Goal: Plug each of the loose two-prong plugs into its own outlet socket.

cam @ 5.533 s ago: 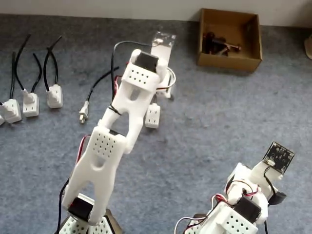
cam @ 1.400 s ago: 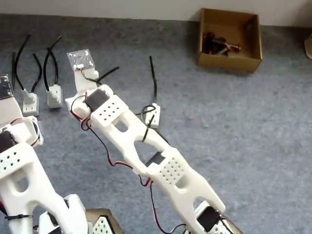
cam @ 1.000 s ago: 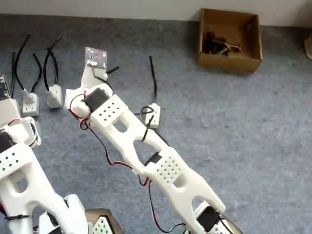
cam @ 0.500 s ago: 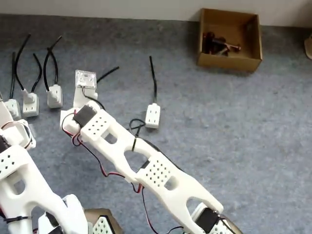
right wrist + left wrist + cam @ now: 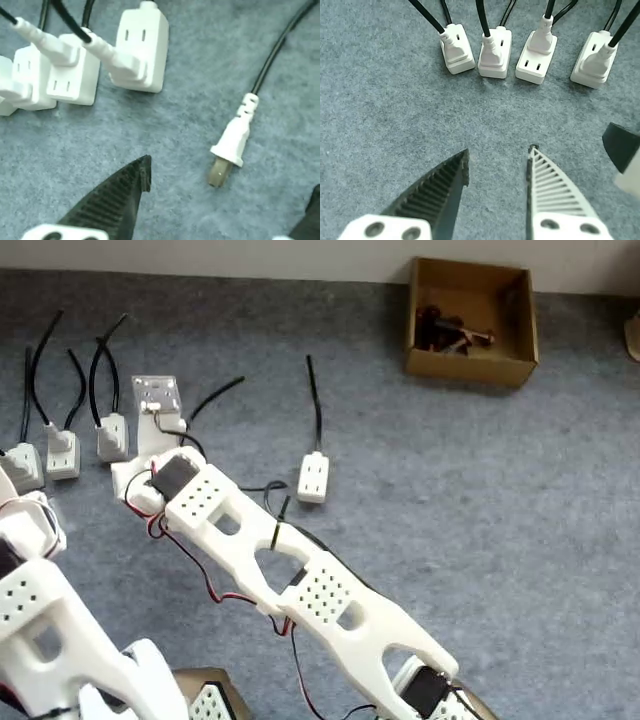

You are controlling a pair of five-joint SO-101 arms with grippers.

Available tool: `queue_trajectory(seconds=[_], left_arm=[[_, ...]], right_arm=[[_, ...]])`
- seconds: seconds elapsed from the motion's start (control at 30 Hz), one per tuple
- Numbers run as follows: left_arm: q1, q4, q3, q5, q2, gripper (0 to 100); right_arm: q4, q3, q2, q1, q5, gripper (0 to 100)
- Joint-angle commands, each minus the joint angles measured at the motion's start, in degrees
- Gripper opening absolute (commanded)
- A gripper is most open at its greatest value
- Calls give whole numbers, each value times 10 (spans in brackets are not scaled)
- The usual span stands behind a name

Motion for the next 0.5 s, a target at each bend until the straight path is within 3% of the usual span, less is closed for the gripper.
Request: queue_trajectory(seconds=[0.0, 0.13, 0.47], left_arm=[[-5, -35, 21, -2, -57, 189], [-5, -48, 43, -2, -94, 189], [-5, -47, 43, -2, -98, 189]], right_arm=[[-37, -25, -16, 1, 33, 388], [-46, -25, -16, 15, 32, 283], [-62, -30, 36, 33, 31, 363]])
